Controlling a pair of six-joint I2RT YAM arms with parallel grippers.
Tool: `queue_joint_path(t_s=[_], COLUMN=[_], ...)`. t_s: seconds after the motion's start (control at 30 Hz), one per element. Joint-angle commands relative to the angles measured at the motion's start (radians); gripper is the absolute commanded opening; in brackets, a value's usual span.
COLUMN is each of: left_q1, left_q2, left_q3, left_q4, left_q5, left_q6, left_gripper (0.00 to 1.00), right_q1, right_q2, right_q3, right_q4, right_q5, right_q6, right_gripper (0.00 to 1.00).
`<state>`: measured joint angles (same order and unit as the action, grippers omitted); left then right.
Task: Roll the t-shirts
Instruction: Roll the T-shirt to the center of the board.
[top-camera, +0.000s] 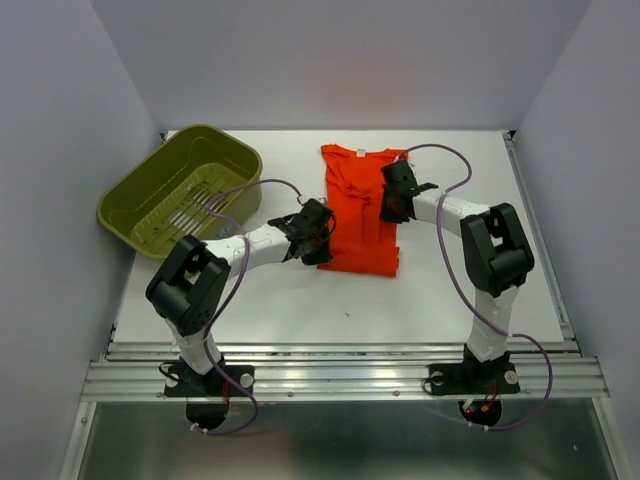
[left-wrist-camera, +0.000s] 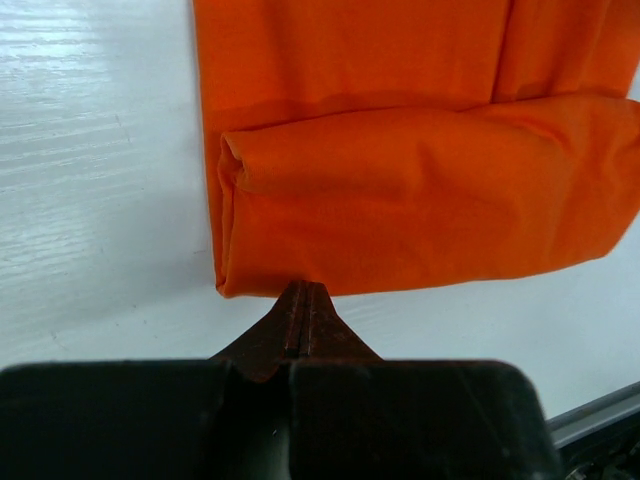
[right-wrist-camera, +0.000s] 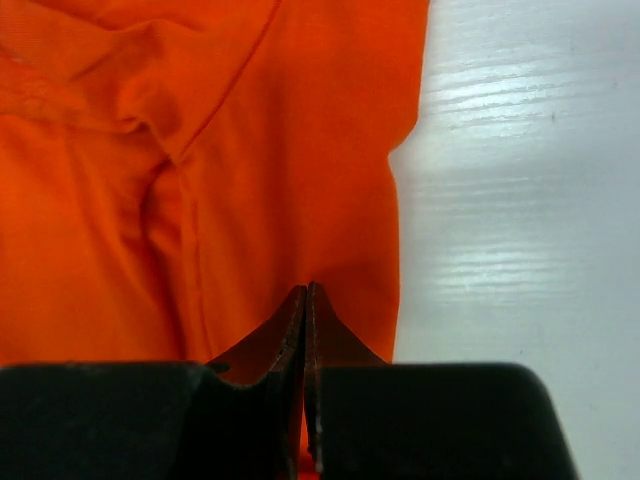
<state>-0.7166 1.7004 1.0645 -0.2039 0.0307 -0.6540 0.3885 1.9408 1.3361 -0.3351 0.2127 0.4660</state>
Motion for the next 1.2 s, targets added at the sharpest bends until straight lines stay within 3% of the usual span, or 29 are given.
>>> queue_joint_path(t_s=[0.0, 0.17, 0.3, 0.73, 1.0, 1.07, 1.17], left_q1=[-0.004, 0.0, 0.025, 0.091, 0.123, 0.123, 0.121], left_q2=[0.036, 0.076, 0.082, 0.15, 0.156, 0.128, 0.081], left_q3=[0.009, 0.008, 0.002, 0.124, 0.238, 0.241, 0.235], left_q4=[0.035, 0.021, 0.008, -0.044, -0.101, -0.112, -0.115], left_q5=[0.017, -0.015, -0.02, -0.092, -0.138, -0.144, -0.126], left_q6=[-0.004, 0.011, 0.033, 0.117, 0.159, 0.16, 0.149], left_gripper=[0.0, 0.0, 0.0, 0.0, 0.0, 0.0, 0.0], right_q1=[-0.037, -0.037, -0.037, 0.009, 0.009, 0.009, -0.055], right_q2=[0.047, 0.05, -0.017, -0.361, -0.508, -0.494, -0.424], right_q3=[0.038, -0.027, -0.173, -0.537, -0.477, -0.434, -0.327], right_q4=[0.024, 0.042, 0.068, 0.076, -0.005, -0.013, -0.018], right_q5=[0.01, 0.024, 0.036, -0.104, -0.054, 0.032, 0.033], right_q6=[-0.015, -0.01, 0.025, 0.19, 0.227, 0.189, 0.145], right_gripper=[0.04, 0.03, 0.03, 0.02, 0.05, 0.07, 0.08])
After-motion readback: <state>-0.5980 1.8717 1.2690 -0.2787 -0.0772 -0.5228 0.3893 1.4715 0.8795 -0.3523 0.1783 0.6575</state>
